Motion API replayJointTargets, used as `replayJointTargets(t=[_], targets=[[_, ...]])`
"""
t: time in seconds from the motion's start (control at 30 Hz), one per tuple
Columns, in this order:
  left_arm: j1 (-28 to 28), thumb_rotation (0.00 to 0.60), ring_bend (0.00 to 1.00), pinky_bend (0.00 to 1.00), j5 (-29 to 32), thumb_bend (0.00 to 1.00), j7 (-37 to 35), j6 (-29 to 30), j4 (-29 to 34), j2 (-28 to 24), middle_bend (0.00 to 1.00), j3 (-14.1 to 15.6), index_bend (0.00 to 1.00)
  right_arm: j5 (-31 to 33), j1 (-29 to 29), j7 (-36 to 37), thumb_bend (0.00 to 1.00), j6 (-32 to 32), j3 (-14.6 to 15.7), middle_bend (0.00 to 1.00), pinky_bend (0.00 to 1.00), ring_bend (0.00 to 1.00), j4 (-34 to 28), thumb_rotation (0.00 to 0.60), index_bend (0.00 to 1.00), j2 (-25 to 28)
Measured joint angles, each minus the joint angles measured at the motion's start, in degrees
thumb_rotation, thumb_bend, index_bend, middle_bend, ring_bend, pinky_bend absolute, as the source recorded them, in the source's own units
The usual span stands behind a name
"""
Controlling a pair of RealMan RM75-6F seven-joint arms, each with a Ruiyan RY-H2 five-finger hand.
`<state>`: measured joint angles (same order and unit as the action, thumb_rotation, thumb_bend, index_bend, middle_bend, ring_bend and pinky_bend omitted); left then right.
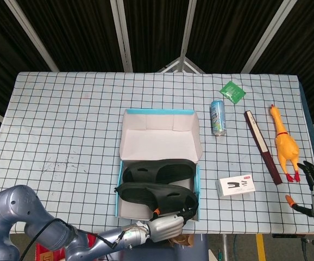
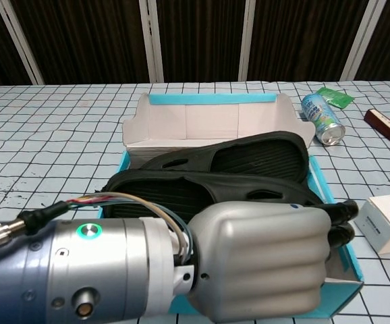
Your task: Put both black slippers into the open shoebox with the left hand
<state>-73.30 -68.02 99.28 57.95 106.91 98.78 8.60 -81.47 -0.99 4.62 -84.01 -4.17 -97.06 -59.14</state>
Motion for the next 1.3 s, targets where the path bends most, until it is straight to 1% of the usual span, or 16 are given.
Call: replayJointTargets(t=[0.3,0.37,0.43,0.53,0.6,0.67,0.7,0.73,0.8,0.9,1.0,1.2,1.3], targets=[[0.9,0.600,0.10,0.09,-0.2,0.51,-3.3,-1.4,-2.8,1.2,0.59,-0.9,0.62,0.1,0.0,0.2,0.26,0.1,0.0,0.11,0.09,0.12,0.1,0.600,0.15,0.1],[1.2,0.600,0.10,0.09,-0.3,0.51,-3.8,-1.4,-2.8,1.2,0.59,-0.9,0.60,0.0,0.0,0.2,0.26,0.1,0.0,0.11,0.09,0.12,0.1,0.600,0.15,0.1],[1.4,0.600,0.10,0.09,-0.6,0.50,-3.9,-1.3,-2.5,1.0,0.57,-1.0,0.56,0.0,0.0,0.2,0.26,0.1,0.0,0.11,0.09,0.12,0.1,0.600,0.15,0.1],[1.7,0.600,0.06,0.09,-0.9,0.43,-3.9,-0.9,-1.8,0.6,0.47,-1.1,0.40,0.0,0.0,0.1,0.26,0.1,0.0,0.11,0.09,0.12,0.1,0.600,0.15,0.1],[1.9,0.600,0.02,0.09,-0.9,0.35,-3.8,-0.6,-1.3,0.3,0.32,-1.3,0.23,0.0,0.0,0.0,0.26,0.1,0.0,0.11,0.09,0.12,0.0,0.600,0.15,0.0],[2.1,0.600,0.00,0.09,-0.8,0.30,-3.3,-0.3,-0.9,0.0,0.19,-1.5,0.09,-0.1,0.0,-0.2,0.26,0.0,0.0,0.11,0.09,0.12,-0.1,0.600,0.15,0.0],[2.1,0.600,0.00,0.09,-0.6,0.28,-3.1,-0.1,-0.6,-0.1,0.12,-1.6,0.04,-0.1,0.1,-0.2,0.26,-0.1,0.0,0.11,0.09,0.12,-0.1,0.600,0.15,0.0],[2.2,0.600,0.00,0.09,-0.2,0.28,-3.0,-0.1,-0.4,-0.2,0.09,-1.7,0.02,0.0,0.1,-0.2,0.26,-0.1,0.0,0.11,0.09,0.12,-0.1,0.600,0.15,0.0],[2.2,0.600,0.00,0.09,0.6,0.27,-2.6,0.0,0.0,-0.5,0.04,-2.2,0.00,0.0,0.1,-0.1,0.26,-0.1,0.0,0.11,0.09,0.12,-0.1,0.600,0.15,0.1],[2.1,0.600,0.00,0.09,1.6,0.23,-2.0,0.1,1.0,-1.1,0.02,-2.9,0.00,0.1,0.1,0.0,0.26,0.0,0.0,0.11,0.09,0.12,-0.1,0.600,0.15,0.1],[2.0,0.600,0.00,0.09,2.1,0.19,-1.4,0.4,2.0,-1.7,0.01,-3.2,0.00,0.1,0.0,-0.1,0.26,0.1,0.0,0.11,0.09,0.12,-0.1,0.600,0.15,0.0],[1.9,0.600,0.00,0.09,2.2,0.19,-1.0,0.9,4.2,-2.8,0.02,-3.6,0.00,0.4,0.0,0.0,0.26,0.3,-0.1,0.11,0.09,0.12,-0.1,0.600,0.15,0.0],[2.2,0.600,0.00,0.09,2.4,0.19,-1.6,1.7,6.6,-3.8,0.04,-3.9,0.00,0.6,0.0,0.2,0.26,0.3,-0.2,0.11,0.09,0.12,0.0,0.600,0.15,0.1]])
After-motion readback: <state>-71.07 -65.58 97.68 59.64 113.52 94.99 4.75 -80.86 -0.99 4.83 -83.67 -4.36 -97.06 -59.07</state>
